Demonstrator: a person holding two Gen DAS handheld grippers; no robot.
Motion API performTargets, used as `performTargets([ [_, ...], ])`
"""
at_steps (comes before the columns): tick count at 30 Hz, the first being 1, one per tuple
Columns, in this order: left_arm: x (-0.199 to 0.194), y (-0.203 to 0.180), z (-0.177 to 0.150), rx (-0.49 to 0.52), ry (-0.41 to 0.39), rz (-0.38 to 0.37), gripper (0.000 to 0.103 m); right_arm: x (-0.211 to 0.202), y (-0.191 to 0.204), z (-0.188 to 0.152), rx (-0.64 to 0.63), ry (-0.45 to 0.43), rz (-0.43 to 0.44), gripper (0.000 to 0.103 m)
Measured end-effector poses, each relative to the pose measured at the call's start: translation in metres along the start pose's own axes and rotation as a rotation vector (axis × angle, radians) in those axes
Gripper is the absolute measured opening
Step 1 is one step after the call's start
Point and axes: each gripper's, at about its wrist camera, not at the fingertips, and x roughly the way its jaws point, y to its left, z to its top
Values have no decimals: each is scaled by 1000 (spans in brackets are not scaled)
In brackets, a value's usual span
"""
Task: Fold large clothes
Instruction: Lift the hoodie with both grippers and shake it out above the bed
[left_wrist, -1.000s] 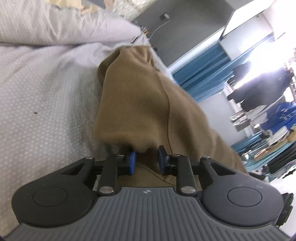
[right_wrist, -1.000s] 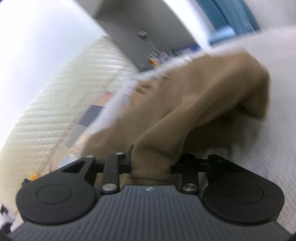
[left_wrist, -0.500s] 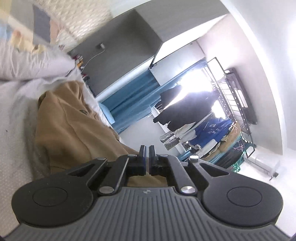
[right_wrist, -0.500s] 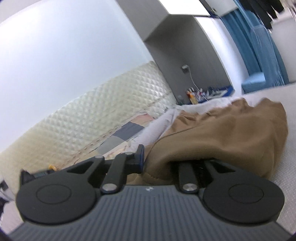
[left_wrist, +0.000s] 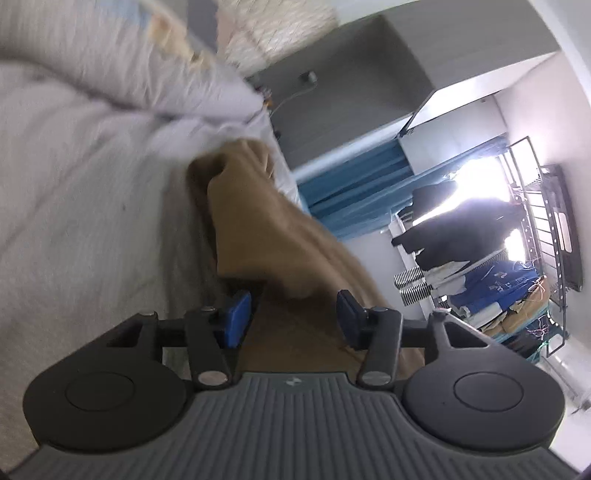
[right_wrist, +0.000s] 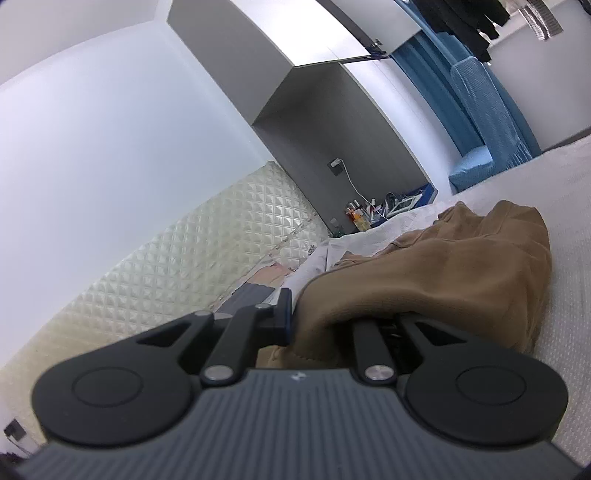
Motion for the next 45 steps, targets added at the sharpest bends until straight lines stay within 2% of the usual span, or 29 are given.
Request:
performTargets([
  [4, 23, 9, 1, -18, 10, -26, 60, 3, -6, 0, 27, 5, 6, 15],
  [6, 33, 11, 4, -4, 11, -15, 72, 1, -8, 0, 35, 3, 10, 15],
  [8, 48, 11, 4, 28, 13, 40, 79, 1, -11, -1, 43, 4, 8, 15],
  [11, 63, 13, 1, 36, 51, 21, 78, 2, -15, -4, 50, 6, -1, 15],
  [19, 65, 6, 2, 6, 98, -146, 80, 10, -37, -5, 142, -12, -62, 15],
  [21, 50, 0, -1, 1, 95, -195, 80, 10, -41, -5, 148, -10, -77, 15],
  [24, 31, -11, -4, -3, 107, -322, 80, 9, -44, -6, 171, -10, -89, 15],
  [25, 23, -17, -7, 5, 108, -341, 80, 8, -44, -6, 177, -11, -92, 15],
  [30, 4, -32, -19, 82, 98, -298, 79, 2, -41, -8, 203, -15, -94, 16],
  [34, 12, -16, -16, -28, 82, -275, 80, 2, -43, -9, 230, 11, -70, 18],
  [36, 19, -11, -14, -54, 74, -244, 80, 3, -43, -10, 224, 25, -74, 32],
  [37, 24, -10, -13, -53, 76, -229, 80, 5, -43, -11, 224, 40, -75, 47],
  [38, 30, -10, -12, -49, 82, -214, 79, 7, -44, -12, 230, 61, -71, 66],
  [39, 38, -12, -11, -35, 91, -202, 79, 10, -46, -14, 238, 88, -68, 71],
  [40, 44, -13, -11, -16, 94, -188, 78, 14, -46, -16, 236, 105, -70, 71],
  [41, 50, -14, -11, 2, 99, -177, 76, 16, -46, -16, 229, 108, -77, 71],
  [43, 64, -16, -12, 54, 111, -126, 65, 21, -49, -16, 224, 112, -79, 70],
  [45, 73, -14, -12, 78, 115, -95, 45, 27, -55, -15, 244, 123, -63, 64],
])
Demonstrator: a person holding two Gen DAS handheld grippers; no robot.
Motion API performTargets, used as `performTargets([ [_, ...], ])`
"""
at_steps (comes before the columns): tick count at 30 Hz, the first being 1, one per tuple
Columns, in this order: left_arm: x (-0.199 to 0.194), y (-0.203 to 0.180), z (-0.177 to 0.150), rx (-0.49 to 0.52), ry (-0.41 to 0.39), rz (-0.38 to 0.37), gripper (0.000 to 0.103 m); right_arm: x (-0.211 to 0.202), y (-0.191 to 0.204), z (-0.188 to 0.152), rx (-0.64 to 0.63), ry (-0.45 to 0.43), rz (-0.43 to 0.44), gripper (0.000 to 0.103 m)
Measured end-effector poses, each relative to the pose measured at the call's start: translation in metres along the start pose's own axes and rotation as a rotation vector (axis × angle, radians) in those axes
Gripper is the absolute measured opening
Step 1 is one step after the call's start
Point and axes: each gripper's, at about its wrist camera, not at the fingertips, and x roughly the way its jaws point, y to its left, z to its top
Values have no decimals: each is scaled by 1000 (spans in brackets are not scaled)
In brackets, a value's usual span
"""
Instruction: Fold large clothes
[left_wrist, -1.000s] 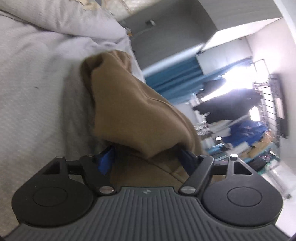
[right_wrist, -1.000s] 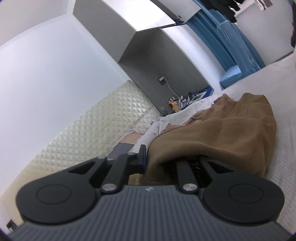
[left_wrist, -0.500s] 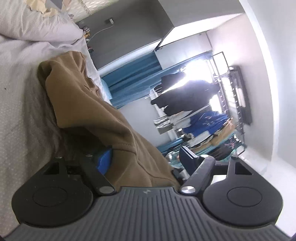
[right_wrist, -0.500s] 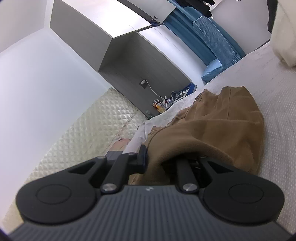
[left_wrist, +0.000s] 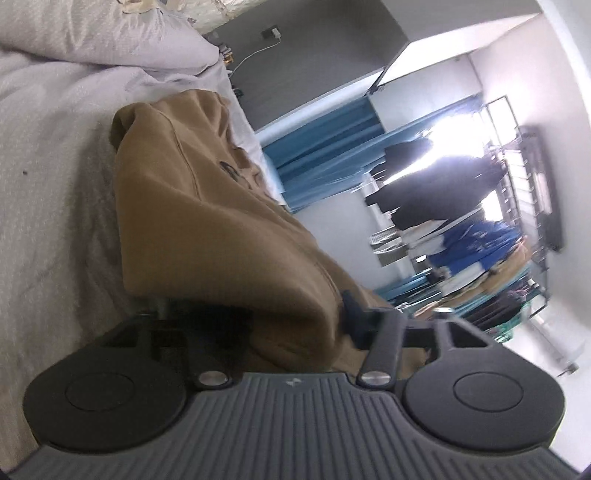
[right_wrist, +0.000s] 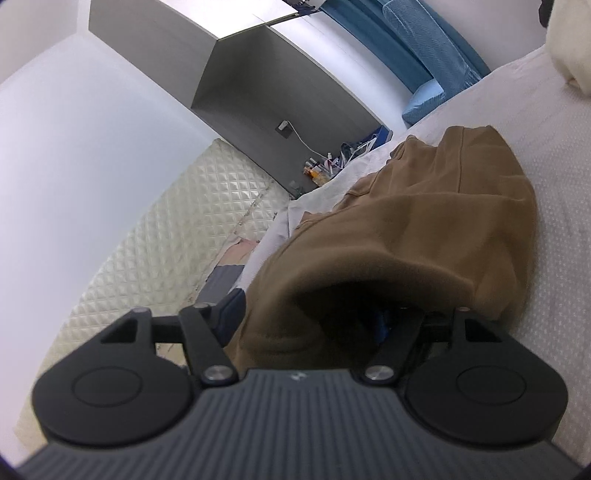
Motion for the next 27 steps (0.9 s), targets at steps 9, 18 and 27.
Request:
performTargets([
  [9, -31, -23, -4, 83, -145, 25, 19, -1, 31, -3, -178, -44, 106, 22],
  [18, -125, -93, -17, 197, -307, -138, 16, -89, 95, 0, -312, -206, 251, 16],
  [27, -218, -205, -25, 335, -400, -204, 16, -173, 174, 20, -368, -286, 347, 16],
])
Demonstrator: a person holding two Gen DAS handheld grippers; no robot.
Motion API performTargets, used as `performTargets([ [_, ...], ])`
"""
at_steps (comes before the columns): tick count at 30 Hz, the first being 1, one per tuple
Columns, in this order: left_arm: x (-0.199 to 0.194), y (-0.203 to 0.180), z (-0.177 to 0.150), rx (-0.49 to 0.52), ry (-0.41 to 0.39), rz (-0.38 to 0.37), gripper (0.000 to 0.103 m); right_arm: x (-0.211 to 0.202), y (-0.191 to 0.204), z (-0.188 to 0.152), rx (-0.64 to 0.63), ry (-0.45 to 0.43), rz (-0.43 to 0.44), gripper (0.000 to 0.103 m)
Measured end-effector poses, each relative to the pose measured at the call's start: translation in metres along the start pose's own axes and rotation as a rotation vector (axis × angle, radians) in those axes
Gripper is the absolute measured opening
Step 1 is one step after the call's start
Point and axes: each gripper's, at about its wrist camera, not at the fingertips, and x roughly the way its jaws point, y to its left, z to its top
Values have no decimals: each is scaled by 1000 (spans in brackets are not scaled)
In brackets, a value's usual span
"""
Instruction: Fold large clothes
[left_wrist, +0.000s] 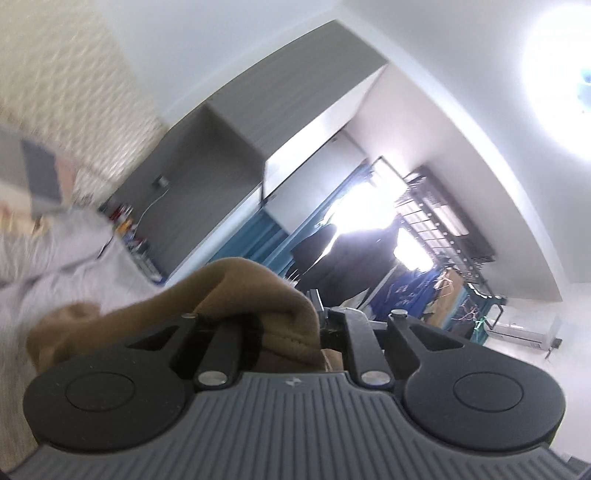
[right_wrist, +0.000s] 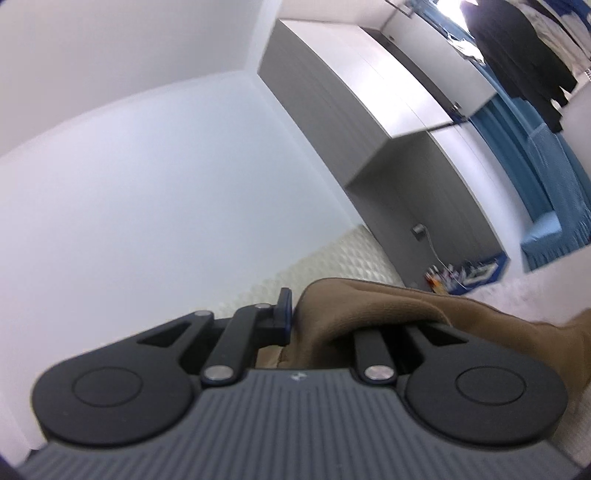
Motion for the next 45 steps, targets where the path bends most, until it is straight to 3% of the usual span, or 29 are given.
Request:
performTargets([
  [10, -41, -97, 62, 85, -57, -61, 16, -28, 72, 51, -124, -46, 48, 16],
  [19, -61, -233, 193, 179, -132, -164, 16, -32, 175, 156, -314, -180, 167, 16],
  [24, -39, -305, 264, 191, -107, -159, 16, -17, 215, 217, -392, -265, 163, 16],
  [27, 0, -312, 276, 236, -75, -98, 16, 7, 205, 237, -387, -256, 101, 16],
  [30, 40, -285, 257, 254, -7, -2, 16, 36, 164, 232, -330, -168, 12, 16],
  [33, 86, -230, 217, 250, 63, 72, 16, 65, 96, 198, -278, -77, -70, 16],
  [40, 234, -64, 117, 192, 227, 192, 16, 138, -66, 118, -179, 55, -237, 16],
  [45, 360, 68, 51, 129, 339, 298, 16, 226, -206, 77, -107, 145, -346, 16],
])
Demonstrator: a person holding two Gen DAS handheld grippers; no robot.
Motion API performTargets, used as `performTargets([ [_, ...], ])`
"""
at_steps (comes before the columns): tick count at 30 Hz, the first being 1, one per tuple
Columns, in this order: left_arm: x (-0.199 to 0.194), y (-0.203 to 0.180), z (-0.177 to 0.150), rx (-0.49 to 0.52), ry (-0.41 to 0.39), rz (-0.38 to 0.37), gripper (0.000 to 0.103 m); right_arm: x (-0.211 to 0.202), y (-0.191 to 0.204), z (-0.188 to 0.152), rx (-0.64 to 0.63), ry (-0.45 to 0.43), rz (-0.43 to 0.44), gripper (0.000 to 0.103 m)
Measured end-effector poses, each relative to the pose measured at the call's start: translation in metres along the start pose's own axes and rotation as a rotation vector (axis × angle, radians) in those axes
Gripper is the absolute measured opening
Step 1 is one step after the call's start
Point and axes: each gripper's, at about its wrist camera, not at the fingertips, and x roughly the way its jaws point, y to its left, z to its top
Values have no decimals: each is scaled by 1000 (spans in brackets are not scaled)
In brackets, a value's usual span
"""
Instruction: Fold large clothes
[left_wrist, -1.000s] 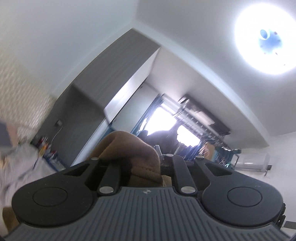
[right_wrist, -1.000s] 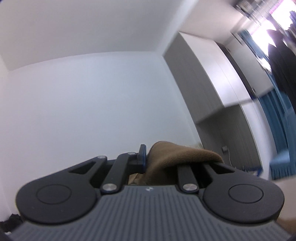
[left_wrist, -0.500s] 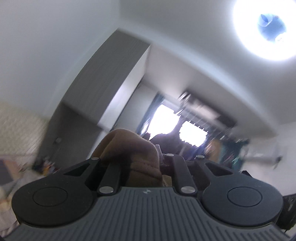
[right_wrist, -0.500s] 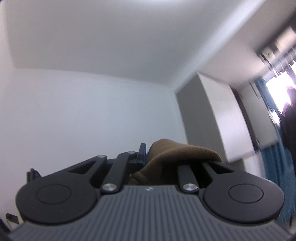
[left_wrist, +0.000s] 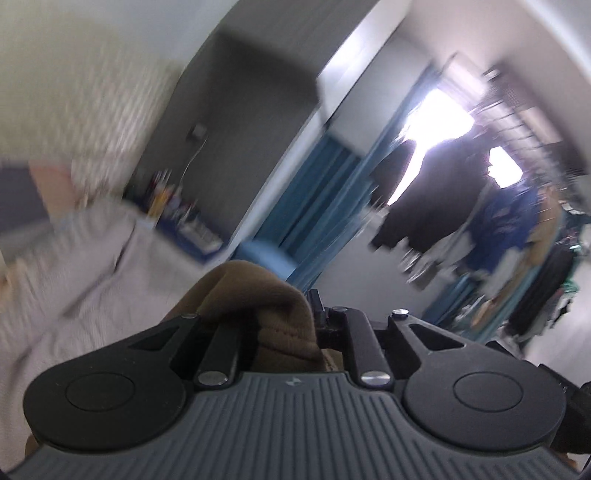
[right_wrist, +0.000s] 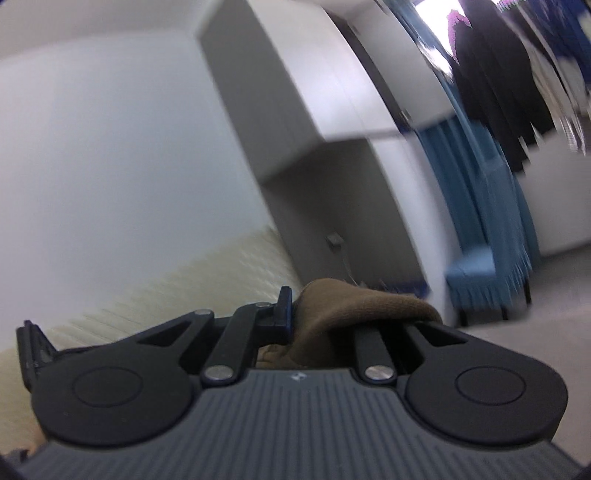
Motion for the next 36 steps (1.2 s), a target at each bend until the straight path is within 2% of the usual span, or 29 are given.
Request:
performTargets([
  [2, 67, 31, -12, -15, 46, 24, 16, 50, -39, -19, 33, 45, -34, 16],
  [5, 162, 69, -32, 34, 109, 61, 16, 122, -94, -53, 67, 112, -107, 16],
  [8, 255, 115, -66, 15, 202, 103, 16, 161, -136, -92, 91, 177, -154, 16],
  [13, 362, 182, -116, -43, 344, 161, 16, 202, -183, -148, 160, 303, -207, 16],
  [16, 397, 202, -128, -41, 398, 190, 16, 208, -198, -169, 207, 348, -218, 16],
  [20, 411, 211, -145, -15, 417, 223, 17, 226, -219, -191, 270, 394, -236, 15],
  [25, 418, 219, -143, -6, 426, 204, 17, 228, -224, -198, 284, 394, -233, 15],
  [27, 390, 204, -135, 15, 420, 190, 17, 225, -220, -194, 279, 400, -237, 15],
  [29, 377, 197, -129, 31, 421, 179, 18, 223, -212, -188, 278, 402, -247, 16],
  [31, 357, 181, -119, 22, 432, 150, 40, 218, -203, -180, 284, 401, -259, 18],
  [32, 346, 174, -116, 17, 440, 136, 61, 215, -198, -175, 282, 400, -265, 20],
  [33, 338, 167, -112, 22, 445, 120, 67, 212, -193, -171, 282, 400, -268, 22],
  [35, 318, 151, -108, 86, 432, 130, 68, 203, -182, -163, 291, 394, -236, 54],
  [36, 309, 144, -107, 116, 422, 141, 69, 198, -176, -161, 280, 390, -228, 57],
])
